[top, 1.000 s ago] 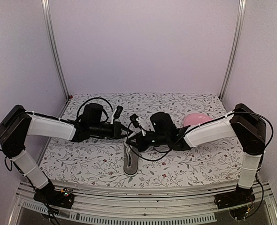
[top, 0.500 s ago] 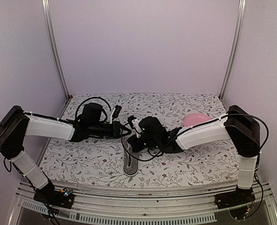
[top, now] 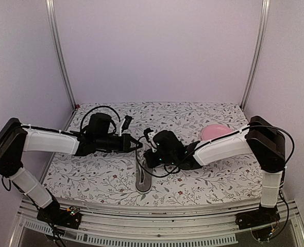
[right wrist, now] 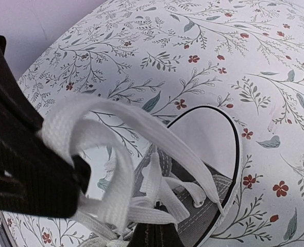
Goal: Tie the shoes
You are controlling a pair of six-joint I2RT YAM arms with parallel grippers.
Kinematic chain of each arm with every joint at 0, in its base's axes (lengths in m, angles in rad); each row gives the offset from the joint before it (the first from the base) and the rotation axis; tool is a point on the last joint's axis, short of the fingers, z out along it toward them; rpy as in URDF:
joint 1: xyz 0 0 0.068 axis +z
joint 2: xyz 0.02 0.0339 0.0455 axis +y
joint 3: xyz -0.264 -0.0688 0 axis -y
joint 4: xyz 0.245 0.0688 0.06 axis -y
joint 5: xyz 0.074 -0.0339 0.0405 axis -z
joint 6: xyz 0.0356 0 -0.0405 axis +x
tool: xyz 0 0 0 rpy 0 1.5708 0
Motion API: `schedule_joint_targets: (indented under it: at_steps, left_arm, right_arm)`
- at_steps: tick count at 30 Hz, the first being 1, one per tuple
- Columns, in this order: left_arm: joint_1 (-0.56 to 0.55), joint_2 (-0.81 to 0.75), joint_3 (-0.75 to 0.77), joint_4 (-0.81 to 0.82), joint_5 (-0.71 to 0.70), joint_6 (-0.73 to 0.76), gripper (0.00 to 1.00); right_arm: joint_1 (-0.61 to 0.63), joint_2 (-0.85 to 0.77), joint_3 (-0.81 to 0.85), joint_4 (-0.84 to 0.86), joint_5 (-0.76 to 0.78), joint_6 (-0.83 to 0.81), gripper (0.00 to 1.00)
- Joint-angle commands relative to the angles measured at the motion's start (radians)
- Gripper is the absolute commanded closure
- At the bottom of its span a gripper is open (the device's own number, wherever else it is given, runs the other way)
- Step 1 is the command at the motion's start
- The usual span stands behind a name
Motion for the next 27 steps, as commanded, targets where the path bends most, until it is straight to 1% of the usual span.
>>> schedule_joint_targets:
  at_steps: [1,6,9,12,14,17,21,24,27]
  left_arm:
    - [-0.031,-0.021,-0.013,0.07,0.033,-0.037,1.0]
    - [-0.055,0.009,-0.008,0.087,0.038,-0.055,1.0]
    - [-0.058,0.013,-0.013,0.089,0.039,-0.06,1.0]
    - [-0.059,-0.002,-0.02,0.069,0.026,-0.055,1.0]
    - [-0.056,-0.015,-0.022,0.047,0.005,-0.041,1.0]
    - [-0.048,-0.025,-0.021,0.021,-0.013,-0.023,1.0]
    - [-0.037,-0.029,-0.018,0.005,-0.015,-0.012,1.0]
    - [-0.03,-0.035,-0.016,-0.003,-0.019,-0.006,1.0]
    - [-0.021,-0.038,-0.02,-0.007,-0.021,-0.002,1.0]
  right_arm:
    - [-0.004,0.036,0.059,0.062,-0.078,-0.03,0.98]
    - [-0.01,0.071,0.069,0.17,-0.173,-0.051,0.98]
    - [-0.02,0.098,0.078,0.206,-0.216,-0.053,0.97]
    - [-0.029,0.103,0.077,0.213,-0.262,-0.053,0.86]
    - [-0.029,0.069,0.04,0.231,-0.284,-0.062,0.71]
    - [-0.03,0.004,-0.031,0.258,-0.31,-0.071,0.57]
    - [-0.031,-0.064,-0.092,0.245,-0.338,-0.082,0.48]
    - [-0.035,-0.117,-0.136,0.231,-0.364,-0.091,0.44]
    - [-0.046,-0.176,-0.182,0.228,-0.435,-0.101,0.4]
